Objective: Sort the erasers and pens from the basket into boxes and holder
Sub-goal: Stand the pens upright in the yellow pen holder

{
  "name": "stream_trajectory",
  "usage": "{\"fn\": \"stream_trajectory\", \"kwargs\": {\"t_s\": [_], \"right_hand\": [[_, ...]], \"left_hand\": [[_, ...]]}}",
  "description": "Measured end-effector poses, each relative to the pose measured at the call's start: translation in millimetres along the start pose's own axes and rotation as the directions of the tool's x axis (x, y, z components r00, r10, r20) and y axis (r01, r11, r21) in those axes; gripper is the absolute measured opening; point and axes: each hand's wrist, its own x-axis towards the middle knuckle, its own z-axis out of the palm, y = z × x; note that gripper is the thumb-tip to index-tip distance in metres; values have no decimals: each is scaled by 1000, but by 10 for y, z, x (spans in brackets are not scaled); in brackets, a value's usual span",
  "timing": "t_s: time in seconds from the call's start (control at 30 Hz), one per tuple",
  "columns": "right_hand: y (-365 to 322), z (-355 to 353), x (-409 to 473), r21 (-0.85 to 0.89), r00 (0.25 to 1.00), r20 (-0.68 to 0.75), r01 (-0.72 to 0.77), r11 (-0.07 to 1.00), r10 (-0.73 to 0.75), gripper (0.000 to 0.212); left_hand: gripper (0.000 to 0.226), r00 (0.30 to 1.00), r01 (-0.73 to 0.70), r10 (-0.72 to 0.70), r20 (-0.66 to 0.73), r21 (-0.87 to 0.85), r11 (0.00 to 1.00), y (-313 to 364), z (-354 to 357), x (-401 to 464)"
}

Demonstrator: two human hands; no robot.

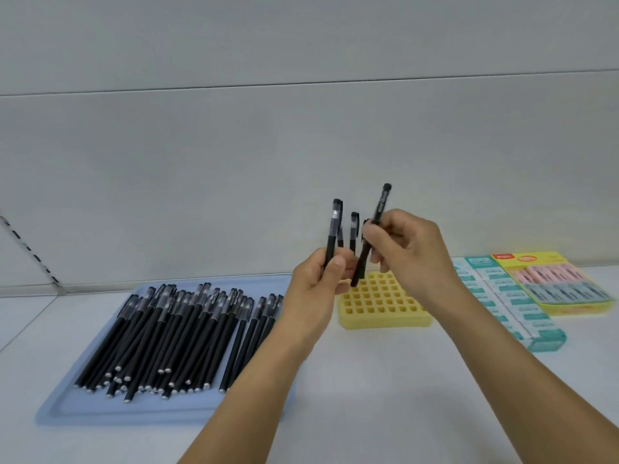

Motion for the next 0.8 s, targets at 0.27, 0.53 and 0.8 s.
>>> {"fn": "stream_trajectory", "kwargs": {"t_s": [0.27, 0.53, 0.8], "right_hand": [[490, -117, 129, -231, 993, -106, -78, 970, 54, 9], [576, -20, 233, -411, 997, 42, -45, 911, 68, 15], [302, -82, 20, -303, 984, -171, -5, 953, -49, 21]], "left_hand": [[20, 994, 48, -49, -100, -10, 999, -89, -106, -38], [22, 994, 61, -63, -93, -23, 998, -100, -92, -14], [24, 1000, -2, 2, -25, 6, 1000, -75, -17, -14]]}}
